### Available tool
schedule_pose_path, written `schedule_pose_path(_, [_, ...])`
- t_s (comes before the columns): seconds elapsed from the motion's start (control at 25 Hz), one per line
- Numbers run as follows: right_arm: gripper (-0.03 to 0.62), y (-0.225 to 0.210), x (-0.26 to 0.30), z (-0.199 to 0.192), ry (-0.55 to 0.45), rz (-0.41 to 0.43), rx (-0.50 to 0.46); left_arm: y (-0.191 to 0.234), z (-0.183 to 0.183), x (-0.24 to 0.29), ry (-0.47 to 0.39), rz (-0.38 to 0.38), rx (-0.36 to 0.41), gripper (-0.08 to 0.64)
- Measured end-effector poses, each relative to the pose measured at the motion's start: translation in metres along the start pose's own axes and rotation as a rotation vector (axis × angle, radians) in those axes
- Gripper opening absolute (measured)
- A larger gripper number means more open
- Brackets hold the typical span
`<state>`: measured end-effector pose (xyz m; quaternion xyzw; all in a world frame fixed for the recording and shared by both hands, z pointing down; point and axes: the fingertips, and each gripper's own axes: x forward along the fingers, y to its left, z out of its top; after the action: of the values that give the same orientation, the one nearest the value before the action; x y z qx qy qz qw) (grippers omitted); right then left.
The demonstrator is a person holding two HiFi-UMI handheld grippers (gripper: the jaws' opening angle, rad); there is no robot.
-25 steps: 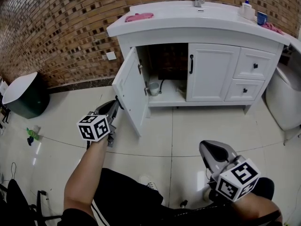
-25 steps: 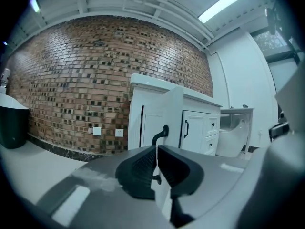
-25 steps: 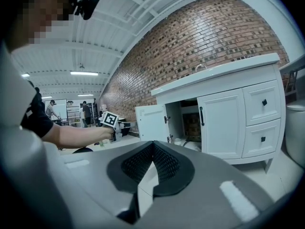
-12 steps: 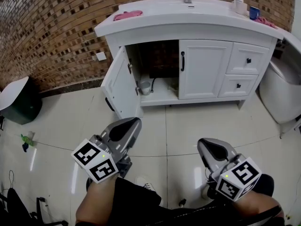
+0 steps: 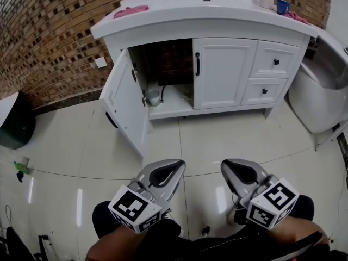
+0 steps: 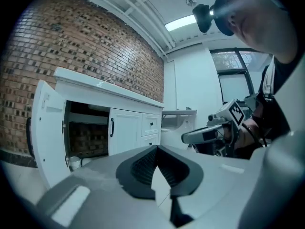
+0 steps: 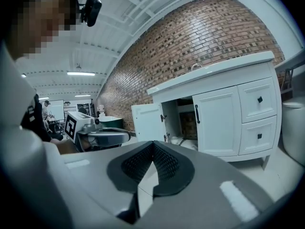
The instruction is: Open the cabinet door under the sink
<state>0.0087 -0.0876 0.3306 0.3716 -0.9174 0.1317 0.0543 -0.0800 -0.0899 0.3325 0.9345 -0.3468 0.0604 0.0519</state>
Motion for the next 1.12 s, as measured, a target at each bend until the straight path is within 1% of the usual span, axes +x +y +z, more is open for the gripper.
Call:
schedule_pose_path(0.12, [0.008,0.001,0.000,-0.002,0.007,-0.002,-0.014,-0.005,0.005,-0.005,-0.027,-0.019,0.000,0.005])
schedule_pose_path(0.28, [0.008,0.003,0.001,-0.002,0.013,0.004,-0.025,-0.009,0.017,-0.015,-0.066,-0.051,-0.040,0.005])
schedule_pose_path(0.36, [0.008,0.005,0.000,0.000,0.010,0.009,-0.032,-0.008,0.021,-0.019,-0.079,-0.048,-0.032,0.005])
schedule_pose_path(0.44, [0.008,0.007,0.001,0.001,0.007,0.010,-0.038,-0.005,0.021,-0.021,-0.078,-0.033,-0.027,0.005])
schedule_pose_path(0.56, [0.008,0.008,0.002,0.001,0.011,0.011,-0.044,-0.001,0.018,-0.022,-0.071,-0.023,-0.041,0.005])
schedule_pose_path(0.92, [0.006,0.016,0.003,0.000,0.027,0.039,-0.080,-0.004,0.016,-0.022,-0.070,-0.031,-0.043,0.005])
schedule_pose_path(1.12, [0.008,0.015,0.004,-0.002,0.026,0.031,-0.072,-0.002,0.015,-0.024,-0.070,-0.028,-0.045,0.005])
